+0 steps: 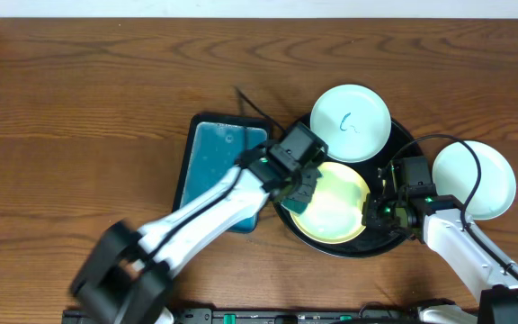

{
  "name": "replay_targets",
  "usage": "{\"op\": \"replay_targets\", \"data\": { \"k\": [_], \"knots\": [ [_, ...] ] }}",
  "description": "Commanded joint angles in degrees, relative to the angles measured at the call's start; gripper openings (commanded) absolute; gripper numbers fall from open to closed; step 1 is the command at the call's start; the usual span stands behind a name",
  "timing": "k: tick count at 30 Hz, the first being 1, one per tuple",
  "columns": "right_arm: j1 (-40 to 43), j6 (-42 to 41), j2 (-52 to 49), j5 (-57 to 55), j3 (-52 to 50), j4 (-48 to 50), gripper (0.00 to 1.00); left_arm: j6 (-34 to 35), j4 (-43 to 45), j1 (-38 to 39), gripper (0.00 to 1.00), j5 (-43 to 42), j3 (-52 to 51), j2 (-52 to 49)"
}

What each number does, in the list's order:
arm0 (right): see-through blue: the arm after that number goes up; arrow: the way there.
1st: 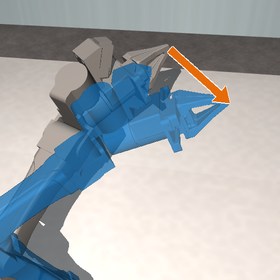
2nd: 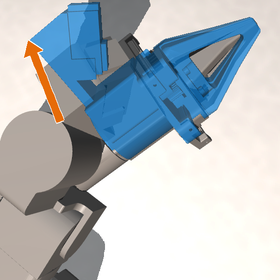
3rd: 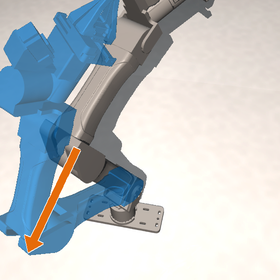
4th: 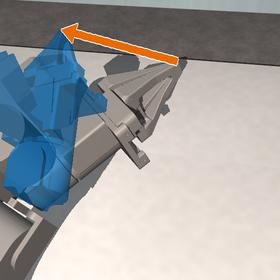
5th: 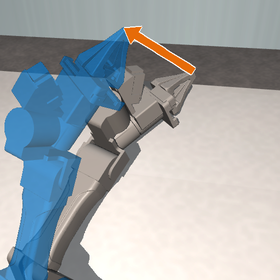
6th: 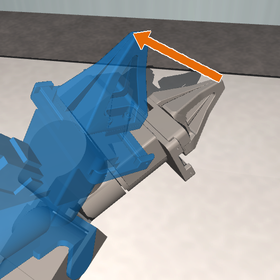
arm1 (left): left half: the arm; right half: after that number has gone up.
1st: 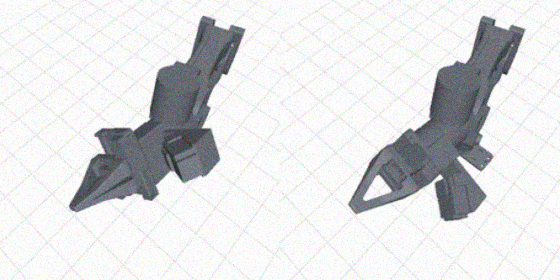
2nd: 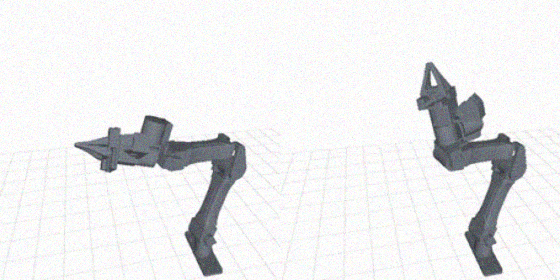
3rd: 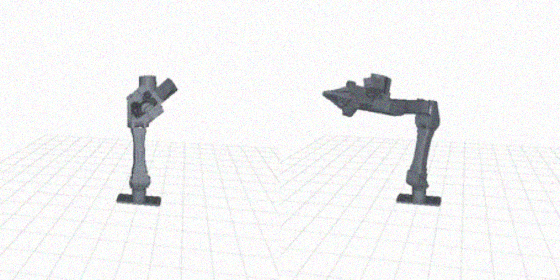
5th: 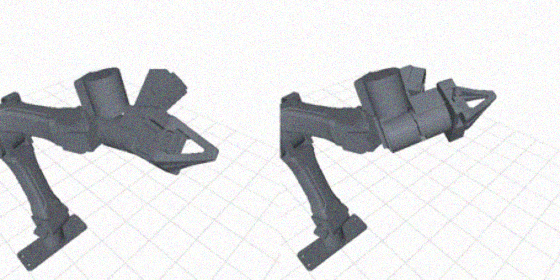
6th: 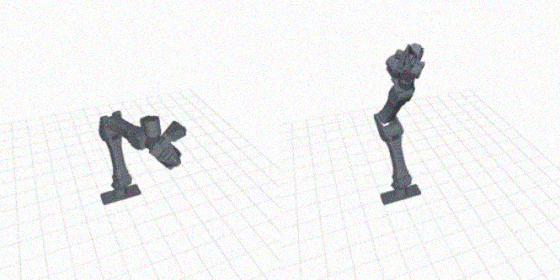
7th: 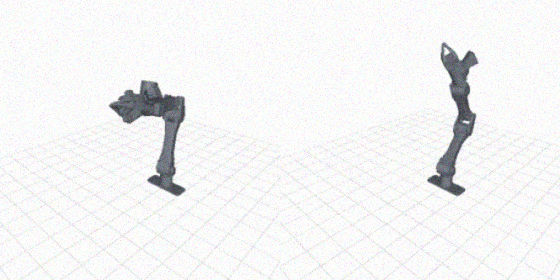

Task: Clean dirty plates on tray and stack at the side
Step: 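Return the sponge to the blue tray water with the left gripper, then lift and tilt the yellow plate upright with the right gripper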

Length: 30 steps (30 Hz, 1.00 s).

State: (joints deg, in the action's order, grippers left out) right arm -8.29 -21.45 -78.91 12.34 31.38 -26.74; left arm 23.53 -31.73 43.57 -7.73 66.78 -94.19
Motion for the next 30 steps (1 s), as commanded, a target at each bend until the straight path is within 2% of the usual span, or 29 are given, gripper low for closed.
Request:
{"op": "replay_targets", "data": {
  "k": [1,7,13,21,29,30],
  "knots": [
    [-0.2,0.5,-0.9,-2.6,-1.1,1.5,0.03,-1.4,-4.0,-5.4,0.07,1.3,-0.1,5.7],
    [-0.2,0.7,-0.9,-1.7,-1.1,1.7,0.01,-5.3,-6.9,-19.9,0.07,1.3,-1.6,5.0],
    [-0.2,7.3,-0.9,7.0,-1.0,3.5,0.01,-5.3,-6.8,-27.4,0.07,1.3,-4.3,3.4],
    [0.2,7.4,3.1,5.7,1.6,3.3,0.01,-5.7,-6.4,-30.1,0.08,1.2,-5.8,0.5],
    [0.3,8.9,12.3,-6.6,2.4,3.0,0.01,-5.7,-5.7,-30.1,0.08,1.0,-5.8,-1.7],
    [0.3,9.3,14.4,-10.9,2.8,3.0,0.01,-5.7,-5.7,-30.1,0.07,0.6,-5.8,-1.9]
  ]
}}
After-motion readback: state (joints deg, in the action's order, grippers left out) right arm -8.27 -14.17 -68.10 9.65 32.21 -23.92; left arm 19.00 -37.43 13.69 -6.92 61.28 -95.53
